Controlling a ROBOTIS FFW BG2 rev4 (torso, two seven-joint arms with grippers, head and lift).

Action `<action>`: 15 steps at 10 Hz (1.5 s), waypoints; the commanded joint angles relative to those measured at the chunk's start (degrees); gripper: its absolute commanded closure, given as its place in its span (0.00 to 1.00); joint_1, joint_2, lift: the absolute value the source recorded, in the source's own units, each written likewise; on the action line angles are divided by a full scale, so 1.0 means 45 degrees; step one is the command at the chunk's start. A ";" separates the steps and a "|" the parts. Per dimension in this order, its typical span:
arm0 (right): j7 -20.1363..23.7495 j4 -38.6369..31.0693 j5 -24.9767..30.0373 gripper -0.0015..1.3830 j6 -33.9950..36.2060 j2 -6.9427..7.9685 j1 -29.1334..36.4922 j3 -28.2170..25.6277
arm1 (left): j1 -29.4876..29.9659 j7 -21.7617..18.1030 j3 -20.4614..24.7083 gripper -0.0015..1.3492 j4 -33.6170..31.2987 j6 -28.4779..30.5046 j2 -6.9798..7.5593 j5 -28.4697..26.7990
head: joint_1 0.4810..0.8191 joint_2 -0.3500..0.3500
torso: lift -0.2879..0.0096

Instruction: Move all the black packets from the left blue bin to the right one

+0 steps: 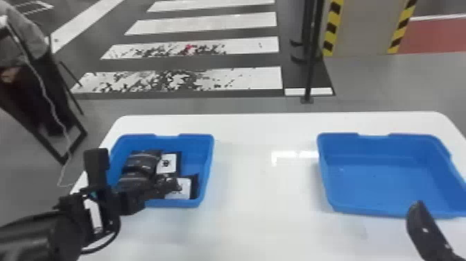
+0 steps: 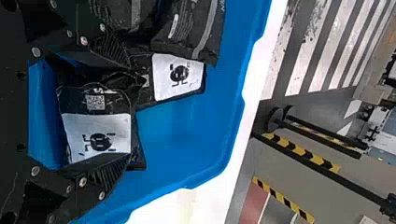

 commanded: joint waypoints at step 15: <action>0.0684 0.0034 -0.2208 0.07 0.1375 -0.0547 -0.0942 0.1599 | 0.2436 -0.0416 0.0265 0.89 -0.5099 0.0068 -0.0548 0.4051 | 0.63 0.66 | 0.50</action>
